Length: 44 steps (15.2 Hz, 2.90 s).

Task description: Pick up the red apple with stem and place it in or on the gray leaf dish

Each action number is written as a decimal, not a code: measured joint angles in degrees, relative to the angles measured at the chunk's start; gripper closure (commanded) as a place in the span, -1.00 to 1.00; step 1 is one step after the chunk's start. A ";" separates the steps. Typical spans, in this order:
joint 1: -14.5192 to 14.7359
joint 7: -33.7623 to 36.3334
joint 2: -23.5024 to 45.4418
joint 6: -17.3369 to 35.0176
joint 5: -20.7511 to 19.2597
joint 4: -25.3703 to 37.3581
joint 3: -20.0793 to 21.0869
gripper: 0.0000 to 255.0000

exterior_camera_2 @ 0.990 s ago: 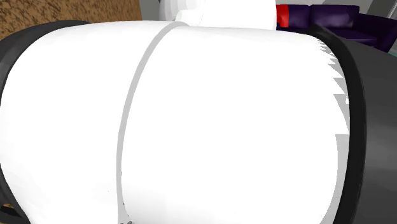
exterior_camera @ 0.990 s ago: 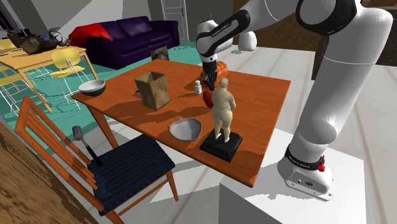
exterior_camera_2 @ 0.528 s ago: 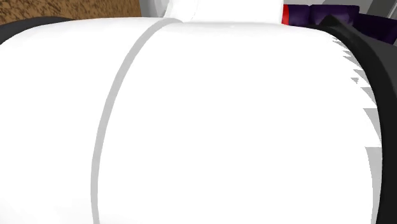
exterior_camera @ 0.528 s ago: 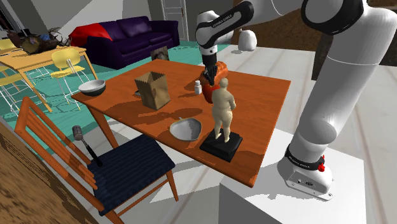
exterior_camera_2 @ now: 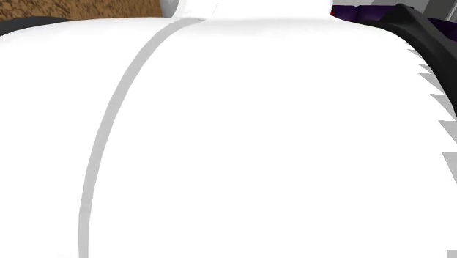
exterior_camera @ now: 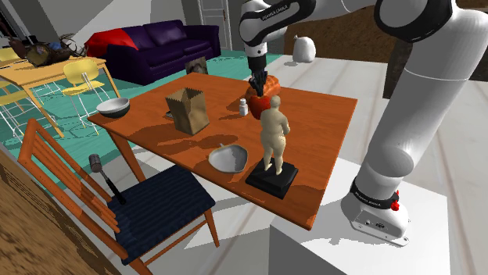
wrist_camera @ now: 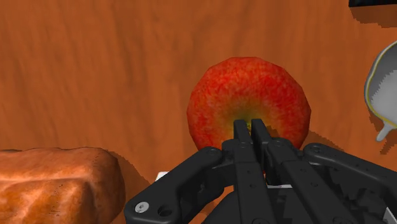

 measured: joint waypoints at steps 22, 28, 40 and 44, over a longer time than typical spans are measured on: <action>9.39 19.46 -3.35 -11.63 2.18 8.01 10.75 1.00; 12.90 26.90 -0.62 -14.55 2.79 13.73 14.73 1.00; 13.30 27.66 -1.03 -5.77 2.96 4.50 15.17 1.00; 13.24 27.47 -0.76 -2.71 2.91 1.71 15.11 1.00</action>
